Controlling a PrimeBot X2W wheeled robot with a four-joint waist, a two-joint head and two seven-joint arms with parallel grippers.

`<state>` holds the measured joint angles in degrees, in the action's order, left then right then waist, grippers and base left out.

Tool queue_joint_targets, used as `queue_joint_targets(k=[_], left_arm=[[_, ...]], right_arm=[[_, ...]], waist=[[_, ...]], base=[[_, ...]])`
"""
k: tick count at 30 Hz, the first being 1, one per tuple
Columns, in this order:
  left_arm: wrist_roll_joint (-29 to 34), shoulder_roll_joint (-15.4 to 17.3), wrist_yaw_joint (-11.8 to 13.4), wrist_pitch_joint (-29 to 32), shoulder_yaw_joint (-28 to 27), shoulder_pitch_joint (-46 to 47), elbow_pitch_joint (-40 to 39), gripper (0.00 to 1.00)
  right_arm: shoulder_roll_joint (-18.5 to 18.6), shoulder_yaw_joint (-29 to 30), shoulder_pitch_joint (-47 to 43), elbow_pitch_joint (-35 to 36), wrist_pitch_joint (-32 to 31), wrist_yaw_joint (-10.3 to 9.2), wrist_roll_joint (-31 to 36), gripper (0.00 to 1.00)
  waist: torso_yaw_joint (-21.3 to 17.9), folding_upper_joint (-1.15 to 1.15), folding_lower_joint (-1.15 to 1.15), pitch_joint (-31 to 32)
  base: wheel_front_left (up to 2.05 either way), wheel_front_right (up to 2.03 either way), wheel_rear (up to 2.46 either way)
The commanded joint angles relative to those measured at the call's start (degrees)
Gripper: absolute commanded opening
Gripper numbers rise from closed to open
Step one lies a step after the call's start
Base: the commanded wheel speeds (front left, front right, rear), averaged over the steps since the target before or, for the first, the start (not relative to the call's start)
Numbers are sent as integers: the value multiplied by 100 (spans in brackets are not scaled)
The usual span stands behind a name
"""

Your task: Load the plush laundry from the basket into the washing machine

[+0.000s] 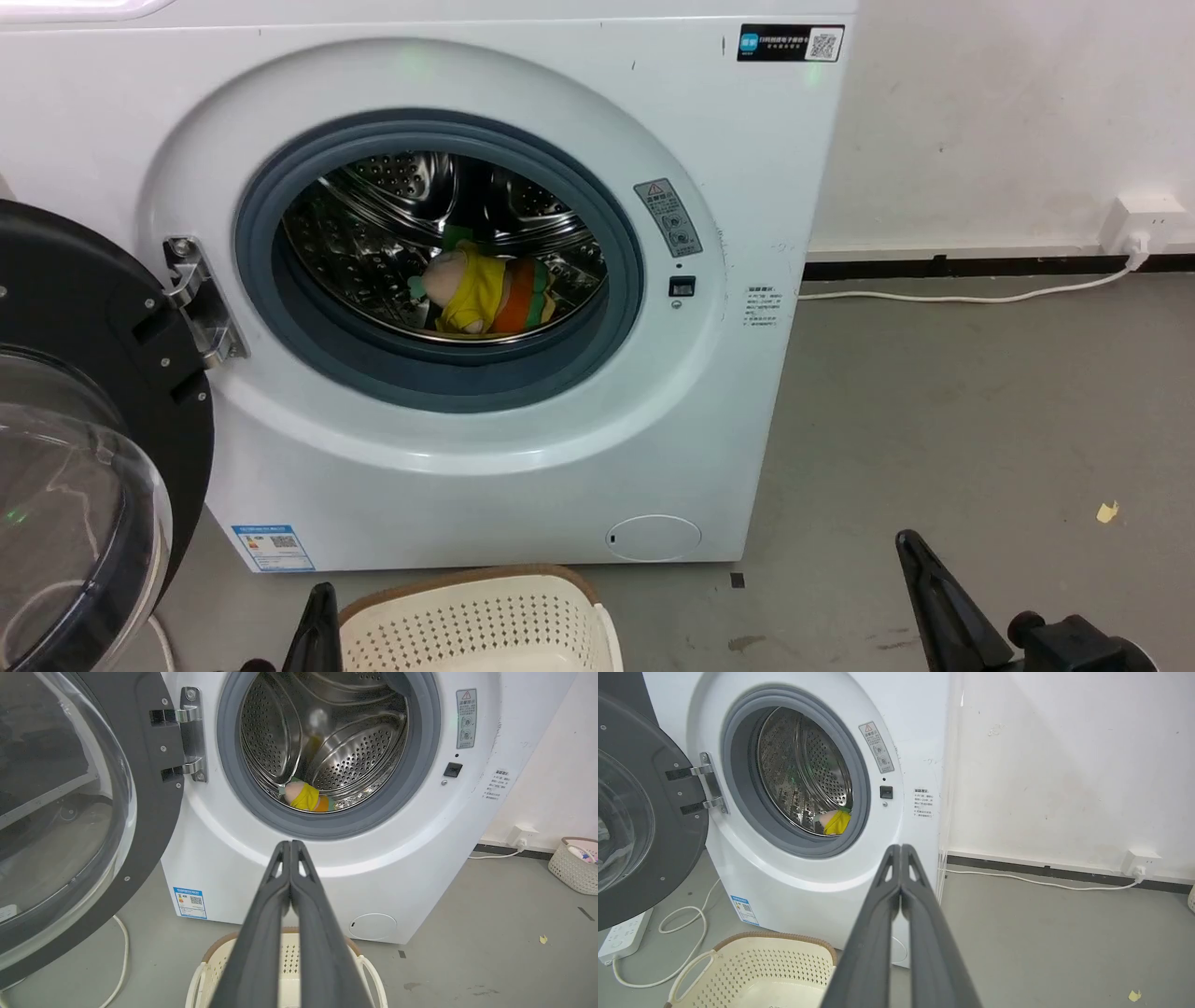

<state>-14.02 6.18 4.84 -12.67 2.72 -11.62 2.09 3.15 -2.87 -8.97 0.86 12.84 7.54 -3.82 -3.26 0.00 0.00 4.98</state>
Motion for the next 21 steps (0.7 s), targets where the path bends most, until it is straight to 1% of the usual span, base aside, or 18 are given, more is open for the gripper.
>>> queue_joint_targets(k=[1,21], left_arm=[[62,-25,-33,20,-23,100,-19,0],[313,-82,-117,254,-69,300,-55,0]], right_arm=[[-5,15,65,-10,-30,-1,39,0],[-9,66,221,-24,-265,-2,103,0]], waist=[[3,0,0,-5],[64,0,0,-97]], base=[[0,0,0],[0,0,0]])
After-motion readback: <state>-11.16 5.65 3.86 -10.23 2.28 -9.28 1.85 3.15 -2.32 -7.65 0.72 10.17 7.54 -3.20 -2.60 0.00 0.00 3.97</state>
